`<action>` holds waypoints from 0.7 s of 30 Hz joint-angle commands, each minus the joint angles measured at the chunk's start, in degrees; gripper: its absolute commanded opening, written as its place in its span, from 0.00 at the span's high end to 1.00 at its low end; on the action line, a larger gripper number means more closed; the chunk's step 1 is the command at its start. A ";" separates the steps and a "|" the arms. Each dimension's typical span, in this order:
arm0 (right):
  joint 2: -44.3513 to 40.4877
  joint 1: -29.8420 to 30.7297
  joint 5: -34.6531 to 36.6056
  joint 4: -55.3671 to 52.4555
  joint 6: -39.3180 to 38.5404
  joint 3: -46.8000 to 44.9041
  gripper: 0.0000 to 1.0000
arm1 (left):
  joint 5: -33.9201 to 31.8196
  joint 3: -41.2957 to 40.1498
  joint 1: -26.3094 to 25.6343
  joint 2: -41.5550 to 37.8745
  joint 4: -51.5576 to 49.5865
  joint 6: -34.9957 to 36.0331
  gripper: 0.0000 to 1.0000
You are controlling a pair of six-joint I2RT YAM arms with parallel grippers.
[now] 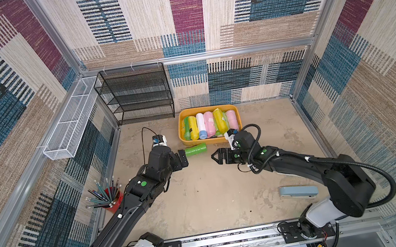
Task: Put the roll of trash bags into the storage box
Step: Place the roll of trash bags in the storage box.
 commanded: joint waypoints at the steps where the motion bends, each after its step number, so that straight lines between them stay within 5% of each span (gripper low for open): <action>1: 6.23 0.27 1.90 -8.72 -13.98 8.18 0.01 | -0.33 -1.03 -0.01 -3.82 -2.94 -0.49 0.02; 8: 15.63 1.67 5.77 -14.97 -25.51 20.82 0.01 | -2.32 -2.93 0.10 -11.33 -5.11 -0.77 0.02; 21: 24.68 7.70 12.83 -12.18 -38.07 28.82 0.01 | 0.32 -4.07 0.10 -14.66 -4.37 -1.60 0.01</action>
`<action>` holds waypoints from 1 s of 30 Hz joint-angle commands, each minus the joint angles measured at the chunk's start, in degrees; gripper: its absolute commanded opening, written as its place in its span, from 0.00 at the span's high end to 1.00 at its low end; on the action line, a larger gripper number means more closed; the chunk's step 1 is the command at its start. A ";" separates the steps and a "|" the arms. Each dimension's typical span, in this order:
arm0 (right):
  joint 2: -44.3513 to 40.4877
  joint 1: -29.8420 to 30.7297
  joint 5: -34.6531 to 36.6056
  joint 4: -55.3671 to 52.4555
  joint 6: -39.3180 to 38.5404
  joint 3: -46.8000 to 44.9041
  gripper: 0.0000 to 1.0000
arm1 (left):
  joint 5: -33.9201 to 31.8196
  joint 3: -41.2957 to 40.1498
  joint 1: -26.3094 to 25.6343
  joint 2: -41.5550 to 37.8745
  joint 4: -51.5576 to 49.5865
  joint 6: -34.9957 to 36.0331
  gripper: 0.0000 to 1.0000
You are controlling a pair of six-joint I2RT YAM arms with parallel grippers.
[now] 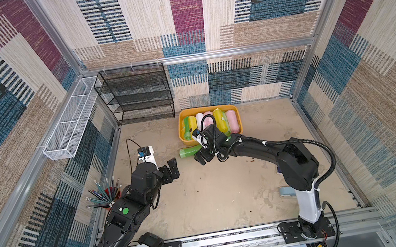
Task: Put the roll of trash bags into the storage box
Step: Place the roll of trash bags in the storage box, then move the roll of trash bags to the center of the board.
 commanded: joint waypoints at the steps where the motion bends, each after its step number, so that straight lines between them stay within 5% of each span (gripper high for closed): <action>1: 1.16 1.65 4.39 2.70 -5.66 0.69 0.01 | 2.14 -0.82 0.01 -0.24 1.85 -0.98 0.02; 30: 13.70 5.05 19.06 2.68 -20.71 10.78 0.01 | 0.74 -3.73 0.01 -4.49 1.99 -1.15 0.01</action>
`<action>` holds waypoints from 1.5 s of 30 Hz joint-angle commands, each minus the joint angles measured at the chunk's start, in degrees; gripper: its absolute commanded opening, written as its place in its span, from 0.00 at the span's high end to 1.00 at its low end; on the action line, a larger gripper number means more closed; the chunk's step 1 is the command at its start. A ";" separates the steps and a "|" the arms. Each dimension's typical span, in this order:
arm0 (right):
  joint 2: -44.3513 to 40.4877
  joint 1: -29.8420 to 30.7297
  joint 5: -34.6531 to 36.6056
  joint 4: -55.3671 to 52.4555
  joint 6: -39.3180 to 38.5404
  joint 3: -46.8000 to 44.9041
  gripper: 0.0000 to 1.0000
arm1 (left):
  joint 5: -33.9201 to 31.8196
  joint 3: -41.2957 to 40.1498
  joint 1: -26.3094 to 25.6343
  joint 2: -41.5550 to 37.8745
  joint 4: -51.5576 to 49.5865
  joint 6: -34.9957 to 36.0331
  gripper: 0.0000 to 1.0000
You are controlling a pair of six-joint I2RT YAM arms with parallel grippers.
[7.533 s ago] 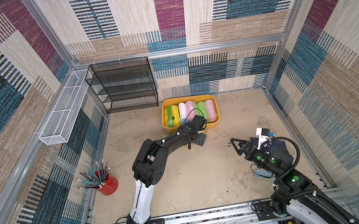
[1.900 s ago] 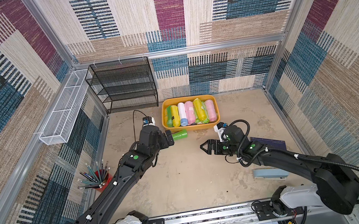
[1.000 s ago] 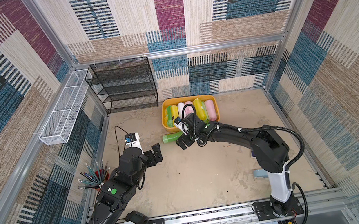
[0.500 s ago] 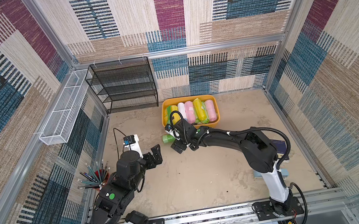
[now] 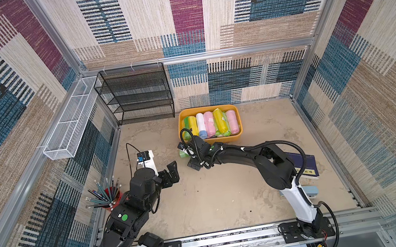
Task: Put the roll of trash bags into the storage box
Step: Move the roll of trash bags to the center of the board.
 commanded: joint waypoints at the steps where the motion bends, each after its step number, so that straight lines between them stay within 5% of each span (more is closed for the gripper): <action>1: 1.14 0.00 3.02 0.85 -2.42 1.53 0.01 | -0.77 -0.27 0.01 -0.43 0.93 -0.91 0.02; 15: 6.10 0.08 4.55 -0.72 -6.72 6.60 0.01 | -1.73 -0.60 0.00 0.39 1.54 -0.41 0.02; 36: 9.22 -2.55 -21.35 -15.44 -7.75 19.10 0.13 | -3.41 -0.26 0.02 0.43 0.57 -0.32 0.02; 45: 12.96 -2.78 -12.78 -20.52 -5.79 26.69 0.17 | -3.60 -0.28 0.01 1.40 1.20 -0.06 0.01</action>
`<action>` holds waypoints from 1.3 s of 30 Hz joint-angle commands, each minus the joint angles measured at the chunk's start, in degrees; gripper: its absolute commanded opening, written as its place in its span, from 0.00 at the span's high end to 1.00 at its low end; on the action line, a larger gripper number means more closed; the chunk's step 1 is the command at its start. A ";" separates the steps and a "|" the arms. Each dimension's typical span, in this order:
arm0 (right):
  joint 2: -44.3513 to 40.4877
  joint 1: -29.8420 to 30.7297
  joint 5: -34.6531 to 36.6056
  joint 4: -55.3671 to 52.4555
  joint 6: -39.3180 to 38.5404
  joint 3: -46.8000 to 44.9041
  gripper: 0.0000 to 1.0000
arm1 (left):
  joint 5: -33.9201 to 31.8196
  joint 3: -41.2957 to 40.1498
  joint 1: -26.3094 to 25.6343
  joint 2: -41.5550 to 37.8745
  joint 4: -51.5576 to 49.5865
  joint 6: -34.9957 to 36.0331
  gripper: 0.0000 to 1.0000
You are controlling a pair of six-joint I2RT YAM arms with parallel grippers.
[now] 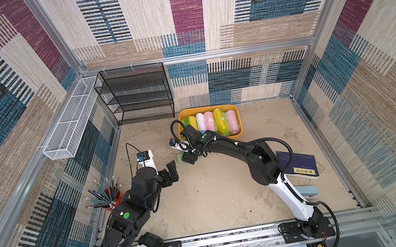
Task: Put the roll of trash bags into the storage box
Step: Move the roll of trash bags to the center of the board, then pick up the roll of trash bags from the center of the board.
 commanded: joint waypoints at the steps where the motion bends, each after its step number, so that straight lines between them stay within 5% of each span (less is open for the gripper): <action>1: 0.85 -0.24 3.48 -1.23 0.13 0.54 0.16 | -0.52 0.14 0.05 -0.22 0.82 -0.06 0.01; 16: 7.08 -1.57 3.42 -3.70 -0.78 6.40 0.15 | -1.03 0.23 0.10 0.37 0.87 0.13 0.02; 31: 2.18 -1.72 -0.75 -0.11 9.46 -0.24 0.50 | -0.11 0.07 0.19 -0.88 0.24 -0.46 0.01; 39: -1.38 -1.88 -9.32 5.45 18.15 -4.63 0.59 | 0.94 0.56 0.19 -0.17 0.24 -0.50 0.01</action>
